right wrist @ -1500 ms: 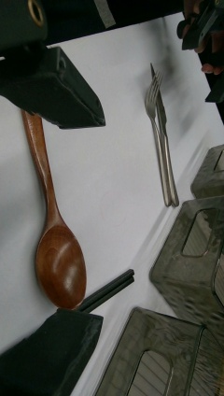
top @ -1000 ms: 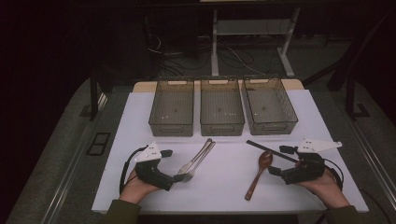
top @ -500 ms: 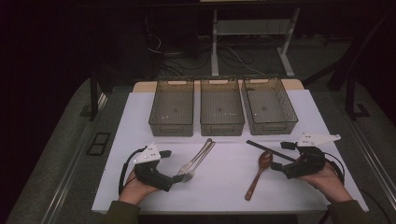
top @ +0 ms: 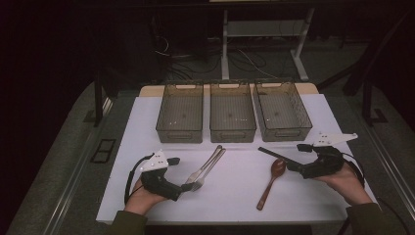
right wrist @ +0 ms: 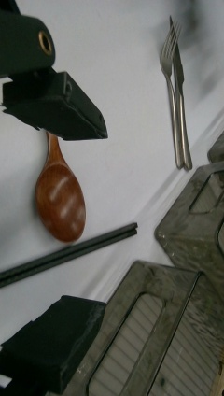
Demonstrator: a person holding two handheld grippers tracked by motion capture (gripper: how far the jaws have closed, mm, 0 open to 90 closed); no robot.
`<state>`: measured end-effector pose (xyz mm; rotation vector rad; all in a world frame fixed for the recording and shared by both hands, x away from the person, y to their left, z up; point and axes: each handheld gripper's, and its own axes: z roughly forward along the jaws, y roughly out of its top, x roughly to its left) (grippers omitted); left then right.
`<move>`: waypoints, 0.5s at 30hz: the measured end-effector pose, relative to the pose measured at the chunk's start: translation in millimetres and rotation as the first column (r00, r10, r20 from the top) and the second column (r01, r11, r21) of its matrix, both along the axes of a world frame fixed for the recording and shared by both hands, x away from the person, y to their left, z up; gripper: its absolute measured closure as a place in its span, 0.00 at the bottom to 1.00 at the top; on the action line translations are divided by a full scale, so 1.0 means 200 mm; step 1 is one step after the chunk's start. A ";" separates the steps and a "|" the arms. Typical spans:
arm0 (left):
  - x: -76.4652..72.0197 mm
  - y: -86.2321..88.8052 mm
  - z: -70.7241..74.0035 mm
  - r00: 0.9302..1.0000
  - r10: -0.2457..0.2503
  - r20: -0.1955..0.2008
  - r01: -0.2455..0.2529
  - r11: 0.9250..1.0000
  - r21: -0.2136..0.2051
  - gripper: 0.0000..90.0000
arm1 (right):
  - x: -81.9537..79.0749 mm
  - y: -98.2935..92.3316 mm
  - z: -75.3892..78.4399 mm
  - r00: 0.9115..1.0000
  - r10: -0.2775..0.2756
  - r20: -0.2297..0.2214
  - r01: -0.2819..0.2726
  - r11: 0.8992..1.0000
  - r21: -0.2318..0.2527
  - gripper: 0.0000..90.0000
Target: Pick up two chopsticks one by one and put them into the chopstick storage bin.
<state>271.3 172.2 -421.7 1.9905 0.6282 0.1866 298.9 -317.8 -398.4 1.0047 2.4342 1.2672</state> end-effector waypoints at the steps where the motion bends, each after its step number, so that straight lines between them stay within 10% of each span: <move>1: 0.00 0.00 0.00 1.000 0.001 0.000 -0.001 1.000 0.000 0.00 | 0.01 0.00 0.00 1.000 -0.004 -0.003 0.004 1.000 -0.002 0.16; 15: 0.01 -0.02 0.00 1.000 -0.002 -0.004 0.002 1.000 0.002 0.00 | 0.12 -0.06 -0.05 0.995 -0.004 -0.096 -0.004 0.997 -0.079 0.40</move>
